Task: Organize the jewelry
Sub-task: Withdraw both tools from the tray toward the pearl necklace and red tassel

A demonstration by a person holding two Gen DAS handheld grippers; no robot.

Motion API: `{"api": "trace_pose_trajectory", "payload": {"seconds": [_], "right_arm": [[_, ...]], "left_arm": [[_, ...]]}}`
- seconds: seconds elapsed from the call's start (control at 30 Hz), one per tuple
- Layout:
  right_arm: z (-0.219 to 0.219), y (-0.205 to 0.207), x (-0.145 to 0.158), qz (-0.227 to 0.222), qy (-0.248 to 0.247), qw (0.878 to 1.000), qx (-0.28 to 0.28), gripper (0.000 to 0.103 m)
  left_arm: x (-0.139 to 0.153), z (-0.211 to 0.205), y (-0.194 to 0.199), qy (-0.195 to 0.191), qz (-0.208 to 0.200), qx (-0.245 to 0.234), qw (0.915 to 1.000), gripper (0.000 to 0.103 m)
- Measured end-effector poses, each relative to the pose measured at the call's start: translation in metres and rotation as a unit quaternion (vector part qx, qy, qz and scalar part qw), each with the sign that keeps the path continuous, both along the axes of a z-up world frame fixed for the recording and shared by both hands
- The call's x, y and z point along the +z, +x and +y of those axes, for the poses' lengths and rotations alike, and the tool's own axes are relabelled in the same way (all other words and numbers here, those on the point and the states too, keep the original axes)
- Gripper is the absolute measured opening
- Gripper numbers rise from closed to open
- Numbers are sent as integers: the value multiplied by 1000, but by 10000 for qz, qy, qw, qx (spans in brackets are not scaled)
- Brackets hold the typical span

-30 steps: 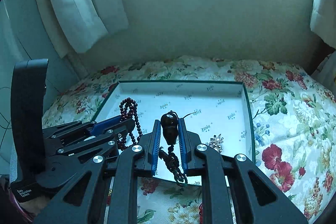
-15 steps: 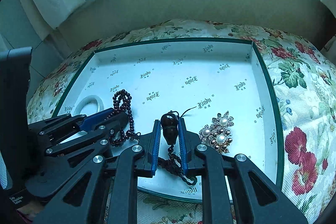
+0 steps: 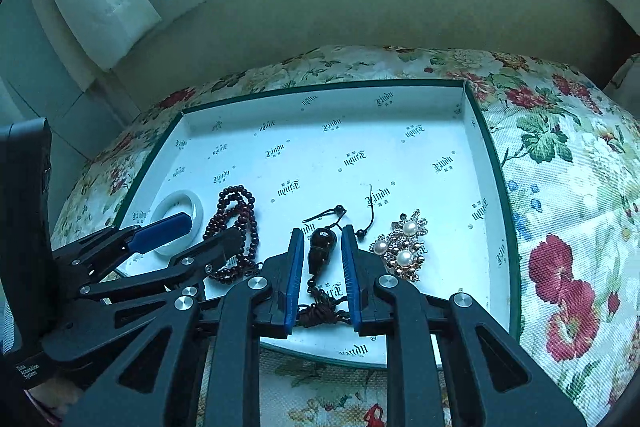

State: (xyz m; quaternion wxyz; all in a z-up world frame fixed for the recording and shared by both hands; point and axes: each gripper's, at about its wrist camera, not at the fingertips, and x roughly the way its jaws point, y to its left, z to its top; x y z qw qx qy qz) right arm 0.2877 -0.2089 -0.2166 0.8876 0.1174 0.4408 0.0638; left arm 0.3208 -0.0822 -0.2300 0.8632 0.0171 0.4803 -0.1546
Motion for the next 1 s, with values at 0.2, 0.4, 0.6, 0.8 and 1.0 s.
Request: {"api": "trace_pose_trajectory", "payload": {"seconds": [0.2, 0.4, 0.6, 0.8, 1.0], "right_arm": [[-6, -28, 18, -114, -25, 9999, 11, 20], [-11, -67, 22, -64, -56, 9999, -67, 20], [-12, -108, 11, 152, -52, 9998, -86, 20], [-8, -136, -4, 398, -34, 9992, -41, 20], [-6, -155, -17, 554, 5, 9985, -3, 20]], "left_arm": [[22, 13, -22, -125, -98, 73, 9998, 58], [34, 32, -54, -168, -137, 193, 9996, 58], [30, 45, -94, -121, -26, 276, 9995, 58], [17, 55, -126, -2, 134, 324, 9994, 58], [3, 67, -145, 50, 345, 472, 9983, 58]]}}
